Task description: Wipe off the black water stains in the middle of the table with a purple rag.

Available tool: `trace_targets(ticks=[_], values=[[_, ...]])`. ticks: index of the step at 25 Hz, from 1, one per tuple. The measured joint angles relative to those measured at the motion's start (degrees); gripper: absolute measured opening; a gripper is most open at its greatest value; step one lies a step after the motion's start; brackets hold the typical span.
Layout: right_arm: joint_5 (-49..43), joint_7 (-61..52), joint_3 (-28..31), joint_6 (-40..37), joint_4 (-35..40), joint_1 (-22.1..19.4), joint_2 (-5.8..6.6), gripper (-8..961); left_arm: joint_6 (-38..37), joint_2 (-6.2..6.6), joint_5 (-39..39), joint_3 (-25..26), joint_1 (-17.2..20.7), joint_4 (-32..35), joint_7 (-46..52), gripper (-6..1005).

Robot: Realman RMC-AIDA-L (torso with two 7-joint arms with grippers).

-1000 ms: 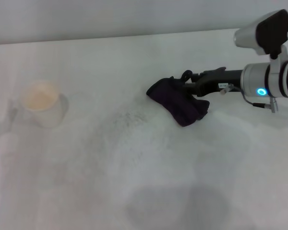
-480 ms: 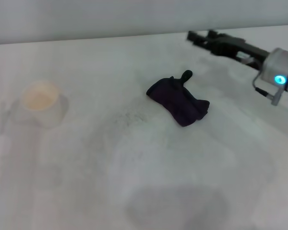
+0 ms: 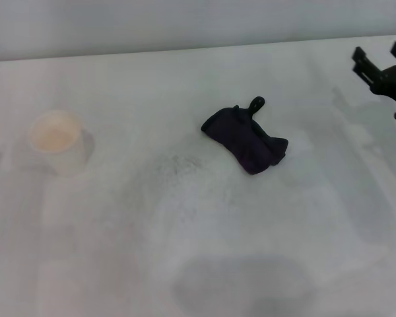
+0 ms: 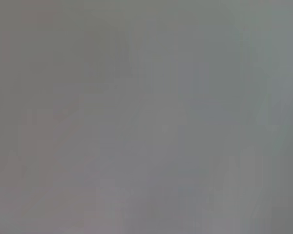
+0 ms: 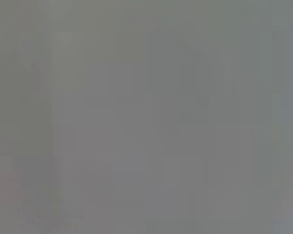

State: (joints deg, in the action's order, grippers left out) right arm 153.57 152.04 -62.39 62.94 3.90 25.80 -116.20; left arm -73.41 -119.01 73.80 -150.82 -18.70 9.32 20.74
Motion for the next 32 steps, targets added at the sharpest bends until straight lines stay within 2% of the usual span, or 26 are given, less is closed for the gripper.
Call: trace_targets(ticks=[16, 28, 32], values=[[0.2, -4.6, 1.5, 1.2, -1.6, -1.1, 0.01, 858, -1.1, -0.44, 4.0, -0.1, -0.1, -1.5, -0.5, 886], [0.1, -6.2, 1.5, 11.9, -2.5, -4.7, 0.01, 857, -4.6, -0.53, 3.9, -0.4, 1.4, -1.3, -0.4, 886], [0.0, -6.3, 1.4, 17.6, -4.7, -4.9, 0.01, 857, -5.8, -0.50, 4.0, -0.3, 1.6, -1.0, -0.3, 886]])
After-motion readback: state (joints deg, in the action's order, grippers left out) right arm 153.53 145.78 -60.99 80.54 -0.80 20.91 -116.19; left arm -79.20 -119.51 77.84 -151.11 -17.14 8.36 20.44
